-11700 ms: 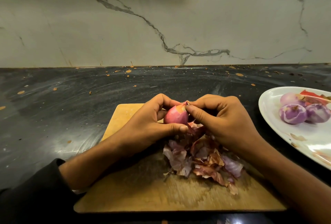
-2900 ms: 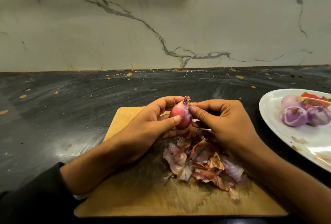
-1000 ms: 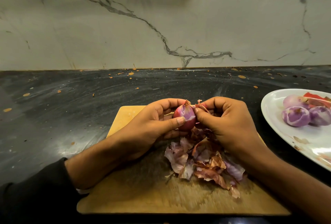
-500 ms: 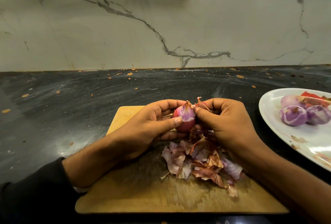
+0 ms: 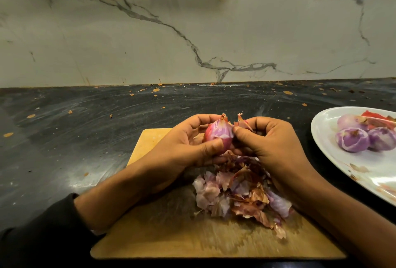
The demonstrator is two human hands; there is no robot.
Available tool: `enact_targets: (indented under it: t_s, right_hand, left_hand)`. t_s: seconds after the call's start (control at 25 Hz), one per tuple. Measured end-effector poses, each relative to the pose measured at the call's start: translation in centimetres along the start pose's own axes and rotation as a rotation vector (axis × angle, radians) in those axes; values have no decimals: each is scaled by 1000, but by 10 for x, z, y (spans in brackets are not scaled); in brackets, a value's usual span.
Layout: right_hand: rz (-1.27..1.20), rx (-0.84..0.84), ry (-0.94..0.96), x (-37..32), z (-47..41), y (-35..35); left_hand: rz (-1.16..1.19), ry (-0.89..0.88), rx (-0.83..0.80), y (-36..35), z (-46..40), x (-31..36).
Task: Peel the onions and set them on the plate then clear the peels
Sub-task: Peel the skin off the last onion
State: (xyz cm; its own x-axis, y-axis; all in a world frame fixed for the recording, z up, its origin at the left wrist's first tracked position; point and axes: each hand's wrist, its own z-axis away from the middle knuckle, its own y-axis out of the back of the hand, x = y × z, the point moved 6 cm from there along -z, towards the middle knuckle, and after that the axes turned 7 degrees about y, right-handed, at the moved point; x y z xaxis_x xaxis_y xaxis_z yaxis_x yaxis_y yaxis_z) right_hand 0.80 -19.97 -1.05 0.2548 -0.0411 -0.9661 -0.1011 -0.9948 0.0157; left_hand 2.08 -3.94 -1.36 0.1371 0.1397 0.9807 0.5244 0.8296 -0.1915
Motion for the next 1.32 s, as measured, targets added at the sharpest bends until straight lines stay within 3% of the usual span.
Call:
enact_targets:
  t_s: [0.48,0.72,0.88,1.04,1.32]
  right_hand:
    - [-7,-118,-20,5,-1,-9]
    - [242,-116,218,-10,2,-8]
    - [280,-84,258,-12,2,-6]
    - [238,-54,215,-8,0,-2]
    - [-55,-43,-73,9,-3,-4]
  left_hand:
    - [-62,-32,94,8,-2,-1]
    - [-118,-14,116,5,0,-1]
    - [-51,-5,110,6,-1,-1]
    - [-46,2,91,6,-2,-1]
    - [-30,18,88,10,-5,-2]
